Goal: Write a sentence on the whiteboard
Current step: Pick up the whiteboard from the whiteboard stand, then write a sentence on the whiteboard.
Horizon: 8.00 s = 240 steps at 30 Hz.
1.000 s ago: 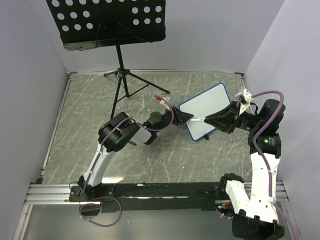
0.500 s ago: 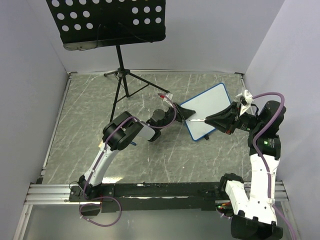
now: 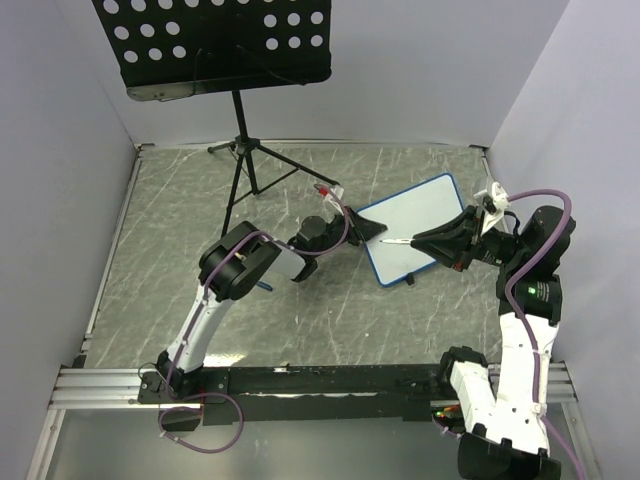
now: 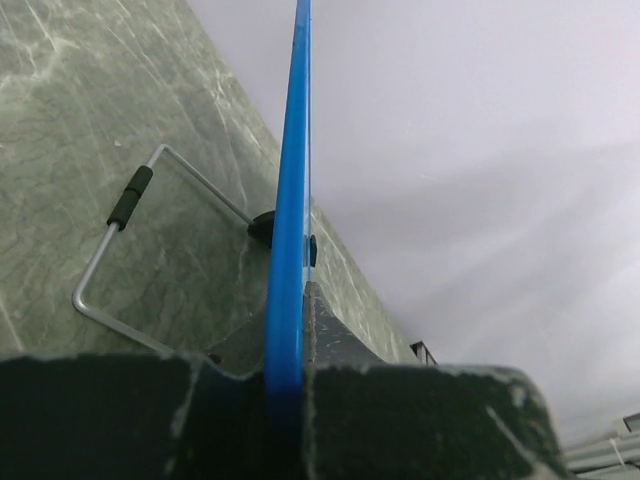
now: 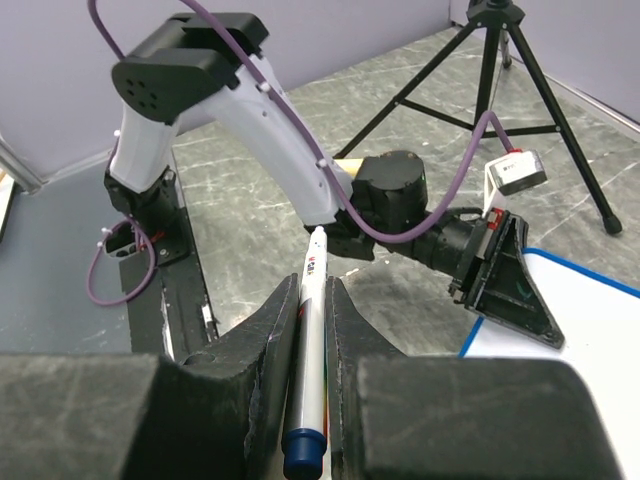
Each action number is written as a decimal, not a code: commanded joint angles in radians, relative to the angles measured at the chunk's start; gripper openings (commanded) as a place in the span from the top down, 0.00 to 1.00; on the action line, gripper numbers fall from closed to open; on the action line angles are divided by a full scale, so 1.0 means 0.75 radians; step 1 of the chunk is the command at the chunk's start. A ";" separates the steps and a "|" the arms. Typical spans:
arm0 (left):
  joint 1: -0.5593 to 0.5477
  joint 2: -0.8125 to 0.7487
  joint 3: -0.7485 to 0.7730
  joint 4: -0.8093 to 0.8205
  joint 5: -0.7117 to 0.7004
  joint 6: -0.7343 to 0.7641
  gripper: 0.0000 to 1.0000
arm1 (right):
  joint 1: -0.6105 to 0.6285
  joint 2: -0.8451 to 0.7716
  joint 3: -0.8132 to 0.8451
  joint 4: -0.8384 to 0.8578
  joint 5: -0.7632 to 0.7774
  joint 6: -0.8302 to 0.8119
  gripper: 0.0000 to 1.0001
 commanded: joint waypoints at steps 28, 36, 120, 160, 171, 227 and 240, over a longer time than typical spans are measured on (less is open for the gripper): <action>0.091 -1.204 -0.529 -0.393 0.185 0.262 0.99 | 0.194 0.016 0.360 -0.703 0.210 -0.683 1.00; 0.102 -1.844 -0.913 -0.773 -0.081 0.254 0.99 | 0.787 0.049 0.259 -0.453 0.617 -0.578 1.00; 0.102 -2.151 -1.206 -0.645 -0.108 0.140 0.99 | 0.973 0.254 0.335 -0.453 0.965 -0.529 1.00; 0.083 -2.012 -1.196 -0.520 -0.110 0.076 0.99 | 0.949 0.268 0.349 -0.414 0.889 -0.509 1.00; 0.079 -1.990 -1.188 -0.496 -0.097 0.076 0.99 | 0.951 0.272 0.337 -0.404 0.855 -0.502 1.00; 0.048 -1.961 -1.184 -0.457 -0.110 0.060 0.99 | 1.078 0.294 0.366 -0.425 0.893 -0.533 1.00; 0.048 -1.957 -1.176 -0.451 -0.106 0.052 0.99 | 1.076 0.292 0.368 -0.427 0.916 -0.537 1.00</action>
